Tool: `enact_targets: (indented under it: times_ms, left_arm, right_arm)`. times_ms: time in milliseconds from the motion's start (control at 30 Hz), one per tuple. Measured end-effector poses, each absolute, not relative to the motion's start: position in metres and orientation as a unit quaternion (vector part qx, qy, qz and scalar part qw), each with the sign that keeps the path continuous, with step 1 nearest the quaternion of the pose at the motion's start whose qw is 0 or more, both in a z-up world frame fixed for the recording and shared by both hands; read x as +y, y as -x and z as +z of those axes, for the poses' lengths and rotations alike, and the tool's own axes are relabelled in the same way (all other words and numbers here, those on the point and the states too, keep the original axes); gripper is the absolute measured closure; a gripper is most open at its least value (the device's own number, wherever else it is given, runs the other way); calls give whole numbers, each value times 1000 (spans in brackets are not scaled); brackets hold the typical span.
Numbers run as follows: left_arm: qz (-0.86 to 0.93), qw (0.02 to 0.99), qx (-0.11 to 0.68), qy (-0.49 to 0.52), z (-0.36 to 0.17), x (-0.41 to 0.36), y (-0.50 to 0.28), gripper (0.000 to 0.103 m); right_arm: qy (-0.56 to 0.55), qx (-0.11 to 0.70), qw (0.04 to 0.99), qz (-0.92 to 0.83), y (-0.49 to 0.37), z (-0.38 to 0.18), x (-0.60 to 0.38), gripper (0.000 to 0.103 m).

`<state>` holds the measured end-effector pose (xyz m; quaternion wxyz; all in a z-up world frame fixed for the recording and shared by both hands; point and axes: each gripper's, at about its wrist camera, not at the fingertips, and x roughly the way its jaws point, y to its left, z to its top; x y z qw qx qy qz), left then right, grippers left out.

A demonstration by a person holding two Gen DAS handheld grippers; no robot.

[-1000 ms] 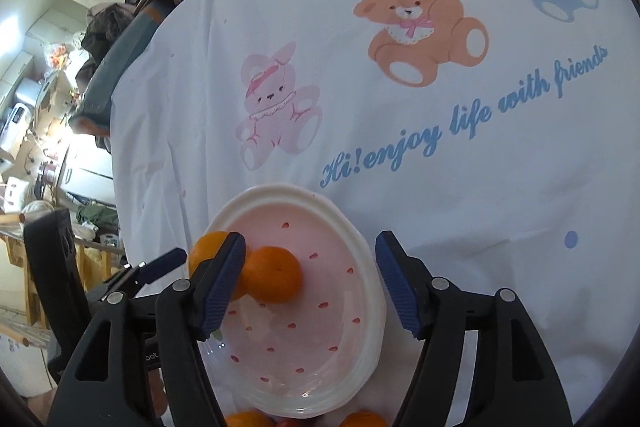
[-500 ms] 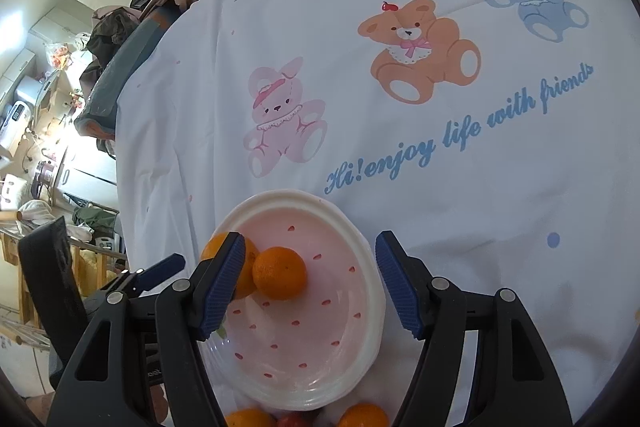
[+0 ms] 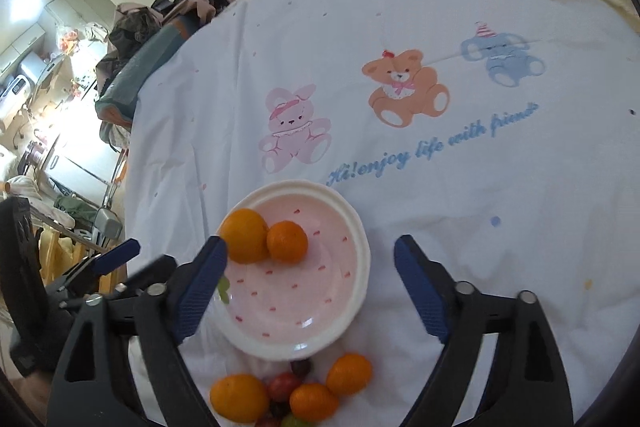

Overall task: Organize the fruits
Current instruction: 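Withdraw both tools from the bowl back toward the fruit cluster, then close the left tool around the second large orange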

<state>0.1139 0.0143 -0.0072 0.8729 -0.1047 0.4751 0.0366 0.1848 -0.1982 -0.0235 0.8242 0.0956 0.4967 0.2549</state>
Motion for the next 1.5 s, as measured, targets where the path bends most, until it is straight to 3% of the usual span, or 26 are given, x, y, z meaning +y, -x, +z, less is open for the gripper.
enact_targets:
  times_ms: [100, 700, 1167, 1233, 1400, 1500]
  left_arm:
    - [21, 876, 468, 117, 3, 13, -96, 11]
    - [61, 855, 494, 150, -16, 25, -25, 11]
    - [-4, 763, 625, 165, -81, -10, -30, 11]
    - [-3, 748, 642, 170, -94, -15, -33, 12]
    - [-19, 715, 676, 177, -118, -33, -43, 30]
    - [-16, 718, 675, 167, -120, -37, -46, 34]
  right_arm:
    - [-93, 493, 827, 252, -164, -19, -208, 14]
    - [-129, 526, 815, 206, -98, -35, -249, 13]
    - [-139, 554, 802, 175, -101, -53, -263, 13]
    - [-138, 556, 801, 175, -101, -54, -263, 13]
    - [-138, 561, 798, 173, -106, -57, -262, 13]
    - [-136, 562, 797, 172, -107, -59, -261, 13]
